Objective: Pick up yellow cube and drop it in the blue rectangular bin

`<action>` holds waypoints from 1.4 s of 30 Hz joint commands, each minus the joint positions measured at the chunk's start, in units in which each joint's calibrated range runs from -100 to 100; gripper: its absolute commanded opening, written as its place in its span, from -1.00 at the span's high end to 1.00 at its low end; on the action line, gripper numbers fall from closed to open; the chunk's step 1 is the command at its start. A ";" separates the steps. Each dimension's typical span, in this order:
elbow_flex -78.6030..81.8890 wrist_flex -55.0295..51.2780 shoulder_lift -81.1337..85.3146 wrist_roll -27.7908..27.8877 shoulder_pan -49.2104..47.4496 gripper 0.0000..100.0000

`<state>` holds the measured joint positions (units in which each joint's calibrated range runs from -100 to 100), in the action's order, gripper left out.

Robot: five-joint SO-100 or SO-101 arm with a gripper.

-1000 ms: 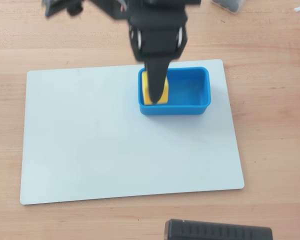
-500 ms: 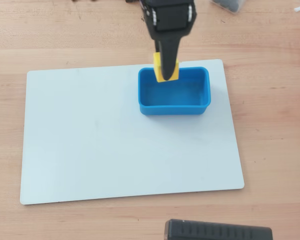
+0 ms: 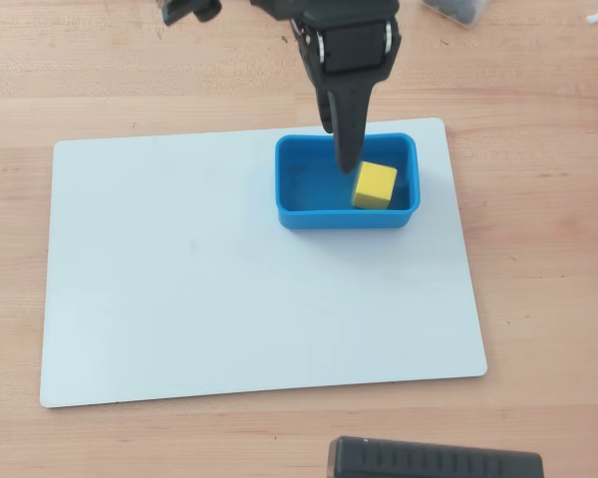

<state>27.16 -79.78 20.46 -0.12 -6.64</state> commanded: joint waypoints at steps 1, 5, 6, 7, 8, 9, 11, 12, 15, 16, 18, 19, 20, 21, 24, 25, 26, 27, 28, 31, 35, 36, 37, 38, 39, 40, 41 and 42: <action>-0.89 0.75 8.01 0.63 0.29 0.63; 1.38 1.49 16.93 0.63 1.58 0.89; 2.11 1.58 19.44 0.68 2.10 0.91; 3.29 1.66 21.85 0.83 2.27 0.93; 5.02 1.99 24.82 1.07 2.35 0.94; 6.93 2.48 27.61 1.22 2.35 0.95; 11.02 3.72 32.26 1.47 2.78 0.99; 12.93 4.38 34.21 1.56 3.47 1.00; 20.20 6.37 39.97 1.56 4.50 1.00; 23.20 7.27 42.66 1.56 4.75 1.00; 28.29 8.43 47.58 1.56 5.87 1.00; 30.29 8.76 49.16 1.56 6.56 1.00; 32.38 9.26 50.28 1.61 7.24 1.00; 33.84 9.83 50.65 1.71 7.76 1.00; 36.84 12.72 50.74 1.76 9.73 1.00; 39.02 14.38 51.30 1.95 9.99 1.00; 42.02 16.19 52.41 2.20 10.07 1.00; 44.93 17.35 54.27 2.30 9.81 1.00; 47.93 18.01 56.69 2.39 9.39 1.00; 52.20 18.83 59.19 2.69 10.16 1.00; 56.66 19.25 60.49 3.22 11.10 1.00; 57.93 19.50 60.49 3.22 11.10 1.00; 59.02 19.74 60.68 3.22 11.10 1.00; 60.11 19.83 61.24 3.27 11.19 1.00; 61.11 19.83 62.54 3.32 11.19 1.00; 62.11 19.66 64.58 3.32 11.10 1.00; 63.20 19.41 66.53 3.32 10.84 1.00; 64.29 19.25 68.48 3.32 10.59 1.00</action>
<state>88.85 -61.88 81.43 2.56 3.86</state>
